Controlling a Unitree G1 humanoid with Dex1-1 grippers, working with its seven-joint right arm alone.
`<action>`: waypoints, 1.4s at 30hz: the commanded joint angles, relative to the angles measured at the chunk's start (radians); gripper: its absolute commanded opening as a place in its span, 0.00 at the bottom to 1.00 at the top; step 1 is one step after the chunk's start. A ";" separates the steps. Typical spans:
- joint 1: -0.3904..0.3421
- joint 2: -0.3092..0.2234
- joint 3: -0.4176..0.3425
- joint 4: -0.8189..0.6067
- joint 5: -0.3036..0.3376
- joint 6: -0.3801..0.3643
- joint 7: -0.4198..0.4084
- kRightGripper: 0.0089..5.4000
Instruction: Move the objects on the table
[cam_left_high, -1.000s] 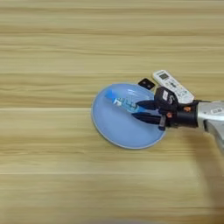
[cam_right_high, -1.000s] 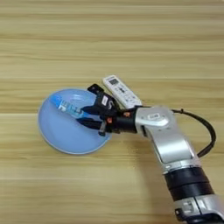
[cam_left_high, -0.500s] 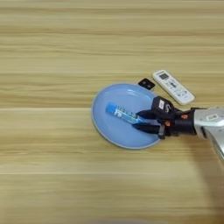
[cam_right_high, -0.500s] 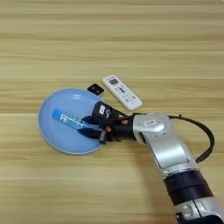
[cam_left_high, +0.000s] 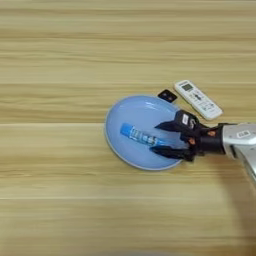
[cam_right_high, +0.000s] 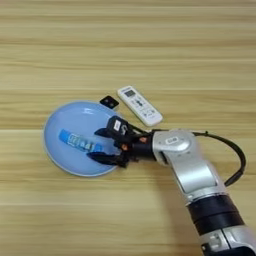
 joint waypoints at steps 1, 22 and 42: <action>-0.090 -0.023 -0.056 -0.036 0.037 0.005 -0.042 0.69; -0.247 -0.002 -0.129 0.142 0.045 -0.002 -0.177 0.99; -0.473 -0.048 -0.188 0.620 -0.038 -0.180 -0.353 0.99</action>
